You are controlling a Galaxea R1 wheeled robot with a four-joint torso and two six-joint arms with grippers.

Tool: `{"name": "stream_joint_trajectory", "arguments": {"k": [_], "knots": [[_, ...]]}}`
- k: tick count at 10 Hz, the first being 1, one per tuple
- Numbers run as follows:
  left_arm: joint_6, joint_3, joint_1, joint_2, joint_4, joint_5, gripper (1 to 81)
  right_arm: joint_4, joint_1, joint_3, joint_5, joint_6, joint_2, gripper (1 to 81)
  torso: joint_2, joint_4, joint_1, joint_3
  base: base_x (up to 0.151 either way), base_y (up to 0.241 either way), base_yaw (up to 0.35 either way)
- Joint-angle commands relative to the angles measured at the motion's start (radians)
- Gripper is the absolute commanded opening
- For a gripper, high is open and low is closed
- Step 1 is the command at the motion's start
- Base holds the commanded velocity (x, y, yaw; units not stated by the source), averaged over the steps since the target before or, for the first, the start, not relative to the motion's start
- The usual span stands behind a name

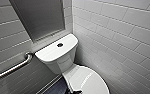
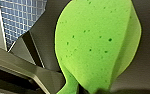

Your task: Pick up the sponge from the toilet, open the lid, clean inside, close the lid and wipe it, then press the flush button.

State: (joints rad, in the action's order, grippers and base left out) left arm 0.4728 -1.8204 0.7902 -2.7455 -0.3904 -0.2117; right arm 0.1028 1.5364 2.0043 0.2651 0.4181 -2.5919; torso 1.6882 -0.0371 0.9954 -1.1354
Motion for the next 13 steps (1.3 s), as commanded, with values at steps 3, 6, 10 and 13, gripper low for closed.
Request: {"name": "stream_joint_trajectory", "arguments": {"k": [3, 6, 10, 13], "knots": [[-0.002, -0.042, -0.113, -0.071, 0.019, 0.031, 81.1, 0.018, 0.005, -0.023, -0.061, 0.002, 0.027, 1.0, 0.0, 0.0, 0.0, 0.0, 0.0, 0.0, 0.0], [-0.003, -0.166, -0.116, -0.152, 0.036, 0.078, 81.1, 0.018, 0.003, -0.029, -0.061, 0.002, 0.03, 1.0, 0.0, 0.0, 0.0, 0.0, 0.0, 0.0, 0.0], [0.0, -0.05, -0.179, -0.122, 0.022, 0.078, 81.1, 0.018, 0.003, -0.033, -0.061, 0.002, 0.03, 1.0, 0.0, 0.0, 0.0, 0.0, 0.0, 0.0, 0.0], [0.043, 0.041, -0.209, -0.082, 0.028, 0.069, 81.1, 0.018, 0.003, -0.032, -0.06, 0.002, 0.027, 1.0, 0.0, 0.0, 0.0, 0.0, 0.0, 0.0, 0.0]]}}
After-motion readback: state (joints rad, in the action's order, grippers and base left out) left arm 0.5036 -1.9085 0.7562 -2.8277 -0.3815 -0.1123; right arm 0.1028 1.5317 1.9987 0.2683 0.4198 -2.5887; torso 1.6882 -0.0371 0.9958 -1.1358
